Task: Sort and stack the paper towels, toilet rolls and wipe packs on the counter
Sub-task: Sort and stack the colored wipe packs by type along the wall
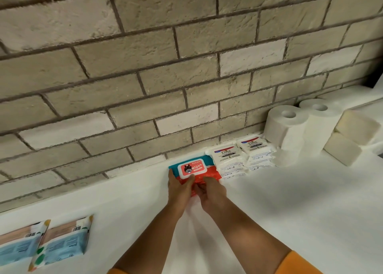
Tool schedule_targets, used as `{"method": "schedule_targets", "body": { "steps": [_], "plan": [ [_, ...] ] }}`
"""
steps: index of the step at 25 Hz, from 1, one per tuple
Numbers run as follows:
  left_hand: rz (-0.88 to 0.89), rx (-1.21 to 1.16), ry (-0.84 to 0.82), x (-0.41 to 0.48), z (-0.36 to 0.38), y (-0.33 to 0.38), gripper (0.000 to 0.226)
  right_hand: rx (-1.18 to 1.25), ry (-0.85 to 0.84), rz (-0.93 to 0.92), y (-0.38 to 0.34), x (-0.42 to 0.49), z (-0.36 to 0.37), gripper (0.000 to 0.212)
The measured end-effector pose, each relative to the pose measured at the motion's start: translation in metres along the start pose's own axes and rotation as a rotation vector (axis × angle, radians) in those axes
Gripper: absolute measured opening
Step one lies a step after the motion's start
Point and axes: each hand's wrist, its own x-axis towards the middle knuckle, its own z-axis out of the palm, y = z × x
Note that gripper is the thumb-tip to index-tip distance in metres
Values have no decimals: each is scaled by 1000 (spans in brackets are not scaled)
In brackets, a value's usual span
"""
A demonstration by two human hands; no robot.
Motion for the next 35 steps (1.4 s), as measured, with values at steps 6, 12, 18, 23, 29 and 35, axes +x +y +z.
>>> {"method": "schedule_targets", "body": {
  "steps": [6,12,18,23,29,35],
  "plan": [
    [-23,40,-49,-4,-10,5,65,9,-51,-15,1,0,1,33],
    [-42,72,12,-11,-28,9,72,-71,-151,61,3,-14,-11,36],
    [-11,83,162,-44,-64,-8,38,-223,-140,93,25,-42,-22,16],
    [29,-133,144,-89,-116,-32,14,-296,-171,102,60,-78,-20,9],
    [11,-166,241,-117,-202,-63,18,-559,-191,7,119,-114,-3,12],
    [-20,135,165,-109,-303,-87,11,-931,-370,-55,162,-138,41,9]
  ]
}}
